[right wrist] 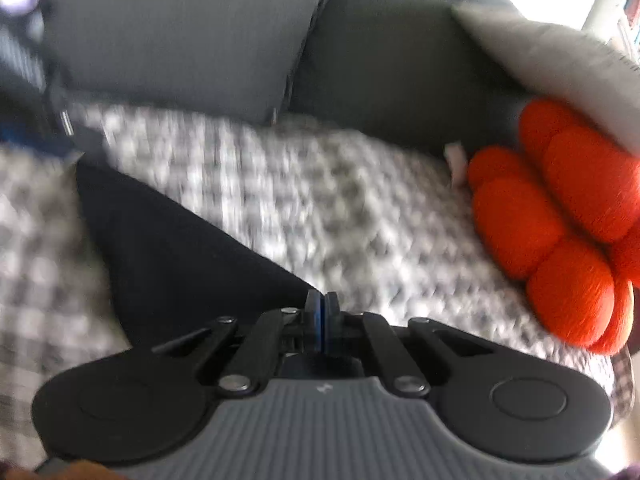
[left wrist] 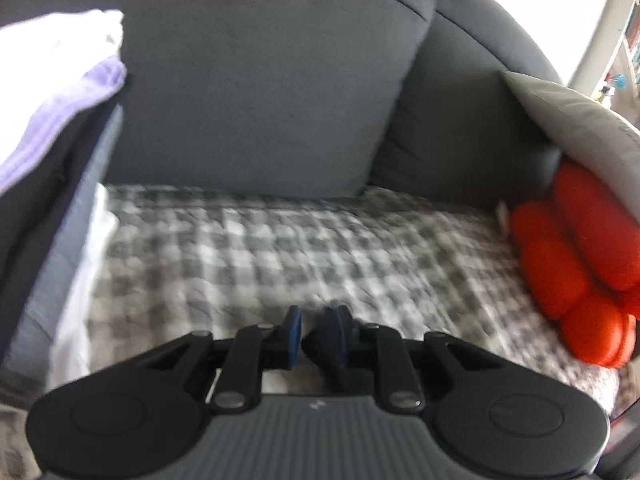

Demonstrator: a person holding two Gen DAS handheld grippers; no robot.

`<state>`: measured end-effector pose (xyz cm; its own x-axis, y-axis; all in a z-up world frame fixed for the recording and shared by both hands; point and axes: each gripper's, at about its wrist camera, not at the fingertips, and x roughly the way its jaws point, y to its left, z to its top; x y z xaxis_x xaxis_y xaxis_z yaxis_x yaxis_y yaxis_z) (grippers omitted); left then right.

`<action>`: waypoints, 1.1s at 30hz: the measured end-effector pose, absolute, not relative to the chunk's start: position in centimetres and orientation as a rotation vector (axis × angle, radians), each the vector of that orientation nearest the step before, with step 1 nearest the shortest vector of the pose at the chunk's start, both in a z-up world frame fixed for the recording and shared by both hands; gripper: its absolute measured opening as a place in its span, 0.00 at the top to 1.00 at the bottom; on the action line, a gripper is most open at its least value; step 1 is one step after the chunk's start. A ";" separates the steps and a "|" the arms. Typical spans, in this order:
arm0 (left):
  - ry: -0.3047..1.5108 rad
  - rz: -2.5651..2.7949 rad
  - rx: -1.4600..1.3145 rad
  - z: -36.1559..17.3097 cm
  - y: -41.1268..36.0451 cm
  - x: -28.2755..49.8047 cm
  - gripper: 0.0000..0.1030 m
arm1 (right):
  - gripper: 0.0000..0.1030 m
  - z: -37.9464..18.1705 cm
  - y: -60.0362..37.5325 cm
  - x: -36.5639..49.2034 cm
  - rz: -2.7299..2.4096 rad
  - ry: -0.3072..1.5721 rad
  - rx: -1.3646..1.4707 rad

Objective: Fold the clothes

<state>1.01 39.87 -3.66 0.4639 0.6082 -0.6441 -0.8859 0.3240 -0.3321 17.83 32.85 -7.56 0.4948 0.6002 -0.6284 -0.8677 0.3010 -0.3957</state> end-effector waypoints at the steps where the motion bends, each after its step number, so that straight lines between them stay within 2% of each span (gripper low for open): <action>1: 0.438 1.024 -0.731 -3.4 40.0 0.8 0.73 | 0.97 -7.9 33.0 17.6 0.992 0.380 -0.779; 2: 0.422 1.015 -0.743 -3.1 40.0 0.3 0.60 | 0.96 -8.1 33.1 17.4 0.976 0.361 -0.776; 3: 0.397 1.006 -0.737 -2.7 39.8 0.0 0.54 | 0.96 -8.1 33.2 17.4 0.962 0.365 -0.759; 6: 0.385 0.994 -0.708 -2.2 39.5 -0.1 0.48 | 0.94 -7.3 33.1 18.0 0.942 0.404 -0.686; 9: 0.400 0.986 -0.679 -2.0 39.3 0.0 0.47 | 0.91 -5.0 31.5 18.8 0.940 0.441 -0.530; 14: 0.400 0.960 -0.776 -1.8 40.0 -0.9 0.46 | 0.89 -1.4 27.4 20.1 0.888 0.504 -0.515; 18: 0.410 0.917 -0.794 -1.6 39.5 -1.3 0.45 | 0.85 0.9 21.3 21.9 0.905 0.650 -0.361; 19: 0.414 0.900 -0.795 -1.5 39.4 -1.2 0.45 | 0.82 1.4 19.3 22.3 0.917 0.702 -0.284; 20: 0.416 0.883 -0.792 -1.5 39.2 -1.1 0.45 | 0.69 1.7 17.2 22.4 0.918 0.741 -0.216; 21: 0.421 0.870 -0.783 -1.4 39.0 -1.0 0.44 | 0.60 2.0 15.4 22.0 0.914 0.748 -0.192; 24: 0.464 0.861 -0.758 -1.5 38.5 -0.3 0.39 | 0.60 2.4 10.4 20.8 0.880 0.758 -0.141; 29: 0.475 0.876 -0.802 -2.1 39.0 -0.2 0.39 | 0.60 1.0 4.8 20.5 0.805 0.798 -0.055; 33: 0.473 0.862 -0.784 -1.9 38.3 -0.1 0.39 | 0.60 -0.6 4.1 18.7 0.803 0.812 -0.156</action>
